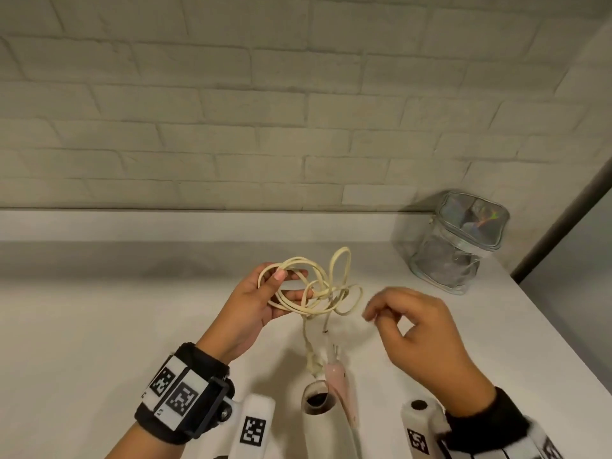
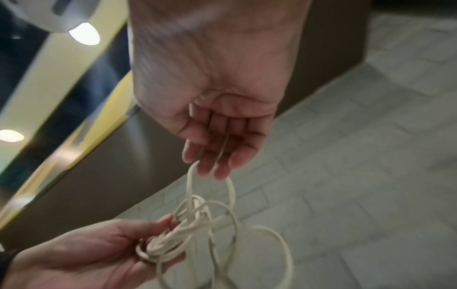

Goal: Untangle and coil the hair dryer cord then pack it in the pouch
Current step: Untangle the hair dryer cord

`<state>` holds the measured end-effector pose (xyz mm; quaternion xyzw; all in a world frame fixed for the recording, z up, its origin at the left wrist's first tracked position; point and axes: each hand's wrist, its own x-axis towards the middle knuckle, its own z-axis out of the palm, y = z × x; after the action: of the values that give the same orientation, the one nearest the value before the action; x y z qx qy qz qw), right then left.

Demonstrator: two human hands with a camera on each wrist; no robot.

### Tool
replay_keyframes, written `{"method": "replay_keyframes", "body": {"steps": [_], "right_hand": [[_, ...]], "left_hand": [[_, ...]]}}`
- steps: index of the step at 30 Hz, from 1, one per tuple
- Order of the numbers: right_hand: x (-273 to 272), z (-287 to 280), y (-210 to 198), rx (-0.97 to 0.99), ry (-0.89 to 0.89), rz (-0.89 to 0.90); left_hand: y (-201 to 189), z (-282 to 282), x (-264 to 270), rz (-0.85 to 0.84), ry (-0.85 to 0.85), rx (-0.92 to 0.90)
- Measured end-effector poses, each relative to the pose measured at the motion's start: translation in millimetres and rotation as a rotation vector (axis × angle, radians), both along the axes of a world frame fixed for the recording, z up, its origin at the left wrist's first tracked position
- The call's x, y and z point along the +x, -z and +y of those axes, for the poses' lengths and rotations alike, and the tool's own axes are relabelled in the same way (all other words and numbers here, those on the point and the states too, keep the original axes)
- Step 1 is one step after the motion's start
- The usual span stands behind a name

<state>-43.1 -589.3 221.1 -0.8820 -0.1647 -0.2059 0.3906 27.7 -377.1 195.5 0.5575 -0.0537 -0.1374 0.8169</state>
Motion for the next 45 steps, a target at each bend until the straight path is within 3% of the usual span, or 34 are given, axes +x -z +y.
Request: {"method": "replay_keyframes", "body": {"steps": [2,11,15,20,23,25,30,33,36,38,40,43,45], "right_hand": [[11.9,10.2,-10.6,-0.106,-0.045,-0.074],[41.4,27.5,-9.5,-0.491,-0.045,0.161],[43.7,22.5,-8.9,-0.537,-0.011,0.16],[44.4,27.9,-18.8,-0.57,0.04,0.061],[47.6,30.2,-19.9,-0.576,0.082,0.048],[48.6,28.8,-16.3,-0.548,0.076,0.026],[42.6,16.2,-8.4,-0.367,0.015,-0.082],[36.5,-6.4,1.2,0.052,0.071,-0.107],[36.9,-27.3,8.3,0.582,0.156,0.12],[37.3,-29.2,15.9,0.653,0.189,0.295],[35.6,-26.6,24.0,0.443,0.21,0.433],[27.2,-21.5,22.7,-0.046,0.176,0.592],[21.3,-15.7,16.6,-0.155,0.098,0.659]], "left_hand": [[1.8,-5.5,-1.5,0.01,-0.01,-0.016],[5.8,-17.6,-7.2,0.018,-0.008,-0.01],[3.8,-19.9,-8.4,-0.025,-0.032,0.085],[-3.5,-33.5,-15.5,-0.198,0.024,0.306],[-0.9,-43.3,-13.3,-0.293,-0.106,0.487],[1.2,-45.0,-9.6,-0.321,-0.15,0.504],[2.3,-44.1,-8.4,-0.418,-0.165,0.485],[11.5,-24.7,5.3,-0.33,-0.229,0.442],[19.9,-3.5,16.8,-0.206,-0.237,0.393],[22.9,-0.9,17.5,-0.184,-0.203,0.387],[22.7,-4.0,15.9,-0.155,-0.179,0.349],[21.0,-9.5,14.0,-0.138,-0.17,0.291],[19.6,-13.9,11.5,-0.183,-0.168,0.288]]}}
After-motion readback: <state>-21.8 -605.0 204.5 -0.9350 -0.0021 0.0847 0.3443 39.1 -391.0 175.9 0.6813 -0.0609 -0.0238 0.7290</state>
